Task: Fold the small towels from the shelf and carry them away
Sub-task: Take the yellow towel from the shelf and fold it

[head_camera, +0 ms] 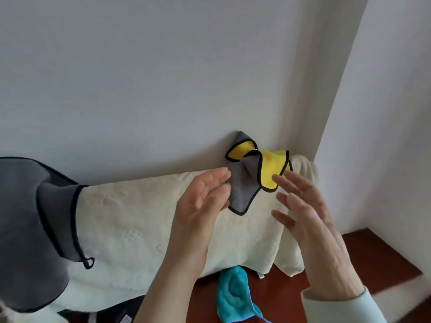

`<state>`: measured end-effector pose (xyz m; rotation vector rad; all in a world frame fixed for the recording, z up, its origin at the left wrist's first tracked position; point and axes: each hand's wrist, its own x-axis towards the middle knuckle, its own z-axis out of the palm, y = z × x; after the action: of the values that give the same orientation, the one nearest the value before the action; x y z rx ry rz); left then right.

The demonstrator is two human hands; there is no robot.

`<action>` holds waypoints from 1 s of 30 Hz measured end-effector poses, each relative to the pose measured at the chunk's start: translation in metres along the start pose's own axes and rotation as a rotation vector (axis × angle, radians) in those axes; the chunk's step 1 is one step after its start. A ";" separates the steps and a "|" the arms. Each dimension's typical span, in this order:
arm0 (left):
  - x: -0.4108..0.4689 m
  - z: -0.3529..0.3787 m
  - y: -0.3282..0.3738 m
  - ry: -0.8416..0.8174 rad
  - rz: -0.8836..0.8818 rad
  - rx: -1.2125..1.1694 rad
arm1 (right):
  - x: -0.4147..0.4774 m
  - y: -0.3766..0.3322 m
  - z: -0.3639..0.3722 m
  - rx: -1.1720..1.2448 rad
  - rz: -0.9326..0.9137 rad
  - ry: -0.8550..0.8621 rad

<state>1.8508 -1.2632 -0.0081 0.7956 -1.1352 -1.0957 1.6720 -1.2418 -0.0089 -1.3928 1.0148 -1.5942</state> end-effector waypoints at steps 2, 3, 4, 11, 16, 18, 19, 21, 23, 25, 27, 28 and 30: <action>0.010 0.001 -0.009 0.034 -0.012 0.019 | 0.010 0.011 -0.003 0.015 0.015 -0.021; 0.014 0.004 -0.013 0.041 -0.019 0.032 | 0.014 0.016 -0.005 0.021 0.024 -0.028; 0.019 0.007 -0.018 0.047 -0.020 0.056 | 0.018 0.021 -0.008 0.025 0.031 -0.040; 0.057 0.055 -0.063 0.032 -0.052 0.247 | 0.054 0.050 -0.039 0.040 0.106 -0.103; 0.073 0.084 -0.098 0.085 -0.064 0.436 | 0.069 0.061 -0.064 0.046 0.116 -0.126; 0.078 0.090 -0.106 0.125 -0.053 0.489 | 0.075 0.063 -0.075 0.047 0.117 -0.143; 0.081 0.092 -0.110 0.151 -0.041 0.505 | 0.078 0.064 -0.081 0.051 0.122 -0.146; 0.084 0.093 -0.114 0.209 -0.021 0.519 | 0.082 0.066 -0.090 0.055 0.126 -0.146; 0.086 0.095 -0.116 0.256 -0.018 0.523 | 0.084 0.067 -0.097 0.069 0.126 -0.155; 0.087 0.098 -0.118 0.281 -0.008 0.538 | 0.086 0.070 -0.102 0.085 0.128 -0.164; 0.086 0.102 -0.121 0.301 0.009 0.555 | 0.088 0.071 -0.104 0.095 0.129 -0.175; 0.086 0.104 -0.121 0.315 0.012 0.551 | 0.088 0.071 -0.105 0.100 0.130 -0.181; 0.085 0.107 -0.121 0.351 0.007 0.527 | 0.088 0.069 -0.108 0.109 0.130 -0.194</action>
<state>1.7196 -1.3770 -0.0659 1.3355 -1.1305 -0.6126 1.5588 -1.3415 -0.0485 -1.3502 0.8721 -1.3698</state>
